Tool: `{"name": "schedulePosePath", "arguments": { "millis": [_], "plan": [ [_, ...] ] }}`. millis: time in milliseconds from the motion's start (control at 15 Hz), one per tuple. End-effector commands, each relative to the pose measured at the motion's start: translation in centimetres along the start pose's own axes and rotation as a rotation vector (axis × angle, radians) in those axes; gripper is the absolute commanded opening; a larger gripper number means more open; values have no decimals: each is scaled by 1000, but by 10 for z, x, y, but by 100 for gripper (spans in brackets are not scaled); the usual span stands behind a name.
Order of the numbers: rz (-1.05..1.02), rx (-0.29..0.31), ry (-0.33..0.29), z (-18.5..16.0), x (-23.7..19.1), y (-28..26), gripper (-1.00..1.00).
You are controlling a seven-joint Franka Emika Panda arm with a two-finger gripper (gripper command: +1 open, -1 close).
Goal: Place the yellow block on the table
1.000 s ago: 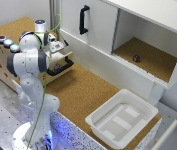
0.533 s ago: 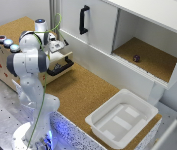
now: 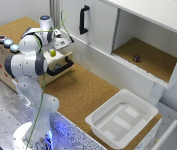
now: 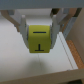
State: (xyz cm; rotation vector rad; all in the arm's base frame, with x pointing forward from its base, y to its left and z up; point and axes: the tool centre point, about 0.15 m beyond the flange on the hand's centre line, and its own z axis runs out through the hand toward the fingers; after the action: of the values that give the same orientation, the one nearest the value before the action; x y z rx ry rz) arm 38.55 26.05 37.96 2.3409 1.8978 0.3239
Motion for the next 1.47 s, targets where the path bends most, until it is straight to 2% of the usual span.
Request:
{"name": "schedulePosePath", "arguments": {
  "millis": [0, 133, 267, 467, 733, 800, 933, 1000, 1067, 1133, 1200, 1267, 1400],
  "plan": [
    [14, -46, -38, -42, -46, 27, -100],
    [91, -84, -52, -55, -74, 34, -100],
    [190, -97, -54, -59, -110, 43, -100],
    [348, -56, -36, -49, -170, 57, -100],
    [551, -3, -31, -12, -235, 70, -100],
    [633, -3, -69, 3, -249, 71, -100],
    [817, 16, -73, 35, -276, 66, -100],
    [884, -14, -131, 52, -283, 63, -100],
    [946, -31, -162, 68, -289, 60, -100],
    [1001, -19, -129, 76, -297, 58, -100],
    [1068, -86, -176, 90, -303, 56, -100],
    [1129, -56, -77, 106, -316, 55, -100],
    [1221, -45, -19, 145, -331, 51, -100]
  ]
}}
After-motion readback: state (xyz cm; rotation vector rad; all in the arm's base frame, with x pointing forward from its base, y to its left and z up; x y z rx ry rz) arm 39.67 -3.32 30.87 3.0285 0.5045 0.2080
